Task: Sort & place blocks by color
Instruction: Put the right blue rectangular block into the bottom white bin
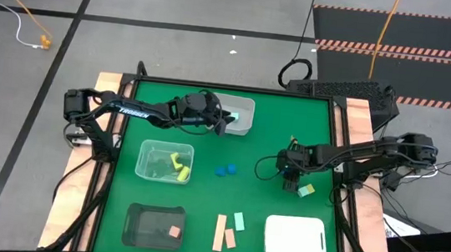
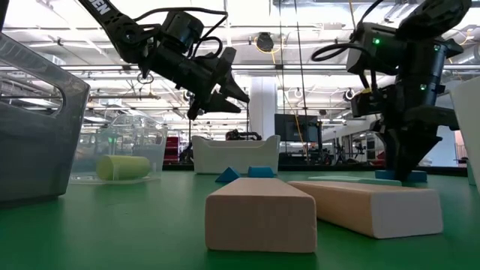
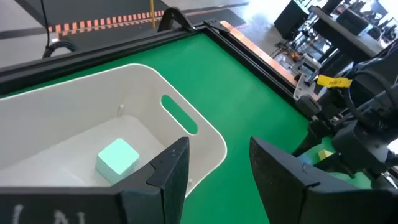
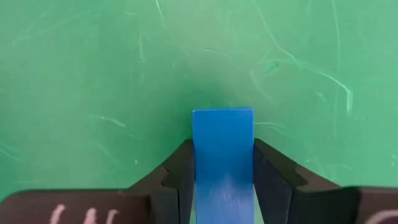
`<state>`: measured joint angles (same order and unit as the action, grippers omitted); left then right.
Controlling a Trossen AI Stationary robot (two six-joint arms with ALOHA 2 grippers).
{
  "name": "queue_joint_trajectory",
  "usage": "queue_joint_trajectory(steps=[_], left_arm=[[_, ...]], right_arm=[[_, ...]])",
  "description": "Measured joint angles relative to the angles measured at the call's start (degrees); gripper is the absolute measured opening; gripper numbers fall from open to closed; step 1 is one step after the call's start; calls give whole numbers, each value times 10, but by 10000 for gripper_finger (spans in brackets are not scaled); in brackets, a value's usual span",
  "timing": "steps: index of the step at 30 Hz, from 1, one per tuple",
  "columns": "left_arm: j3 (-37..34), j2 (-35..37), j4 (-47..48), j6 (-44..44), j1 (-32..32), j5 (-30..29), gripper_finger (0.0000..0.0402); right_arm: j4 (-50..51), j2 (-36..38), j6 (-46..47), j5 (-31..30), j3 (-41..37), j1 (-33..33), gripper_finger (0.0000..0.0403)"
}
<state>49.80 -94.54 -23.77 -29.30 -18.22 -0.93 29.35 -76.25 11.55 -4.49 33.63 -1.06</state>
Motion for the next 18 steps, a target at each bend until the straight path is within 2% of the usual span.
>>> queue_joint_trajectory(steps=[4,10,18], left_arm=[[0,0,0,-2,0,0,170],[0,0,-3,-2,0,0,170],[0,0,-4,-12,0,7,170]], right_arm=[[-6,15,2,-6,16,-1,108],[-24,66,30,-51,42,-5,108],[-133,158,107,-63,48,-30,108]])
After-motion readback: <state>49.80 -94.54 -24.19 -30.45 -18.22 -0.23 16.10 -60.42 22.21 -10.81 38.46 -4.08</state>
